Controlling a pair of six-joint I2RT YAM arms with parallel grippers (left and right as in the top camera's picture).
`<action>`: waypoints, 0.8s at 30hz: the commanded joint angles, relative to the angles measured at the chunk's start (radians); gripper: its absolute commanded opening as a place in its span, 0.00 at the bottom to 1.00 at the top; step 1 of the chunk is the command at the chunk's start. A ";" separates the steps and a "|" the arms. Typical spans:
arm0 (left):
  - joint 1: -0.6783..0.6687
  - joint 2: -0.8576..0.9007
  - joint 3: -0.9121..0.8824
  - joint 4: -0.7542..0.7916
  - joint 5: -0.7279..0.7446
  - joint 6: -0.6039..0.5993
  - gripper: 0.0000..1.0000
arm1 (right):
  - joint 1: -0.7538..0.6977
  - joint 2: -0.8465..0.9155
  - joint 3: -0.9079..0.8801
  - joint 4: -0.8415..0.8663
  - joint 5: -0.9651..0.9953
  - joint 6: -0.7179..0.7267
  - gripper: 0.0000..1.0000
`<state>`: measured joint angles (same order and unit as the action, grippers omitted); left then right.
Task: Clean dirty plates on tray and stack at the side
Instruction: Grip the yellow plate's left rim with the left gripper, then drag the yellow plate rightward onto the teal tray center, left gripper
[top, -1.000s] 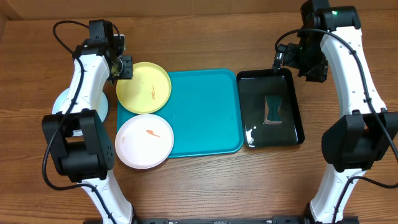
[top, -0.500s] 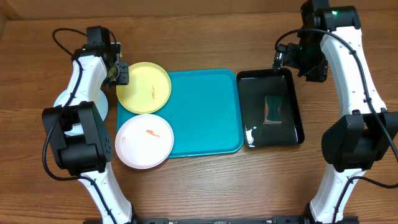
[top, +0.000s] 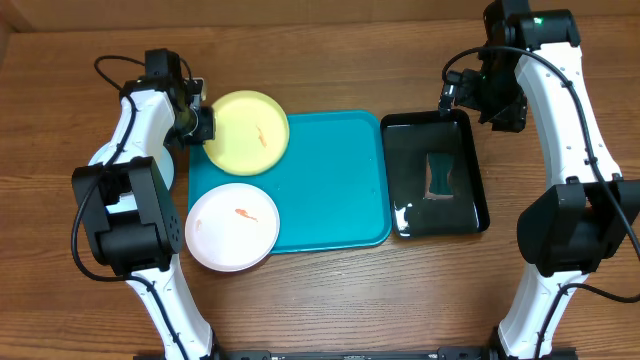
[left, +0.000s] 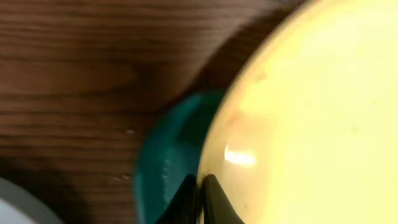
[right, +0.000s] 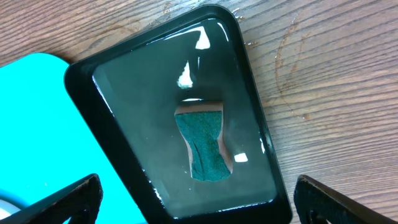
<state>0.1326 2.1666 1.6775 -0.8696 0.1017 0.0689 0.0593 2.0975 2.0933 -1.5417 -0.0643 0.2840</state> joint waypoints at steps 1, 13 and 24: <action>-0.007 0.008 0.057 -0.045 0.146 -0.026 0.04 | -0.005 -0.011 0.000 0.003 -0.005 -0.001 1.00; -0.120 0.008 0.072 -0.316 0.292 -0.100 0.04 | -0.005 -0.011 0.000 0.003 -0.005 -0.001 1.00; -0.259 0.008 0.053 -0.332 0.261 -0.238 0.04 | -0.005 -0.011 0.000 0.003 -0.005 -0.001 1.00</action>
<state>-0.1139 2.1666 1.7306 -1.2064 0.3565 -0.1028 0.0593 2.0975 2.0933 -1.5414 -0.0643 0.2840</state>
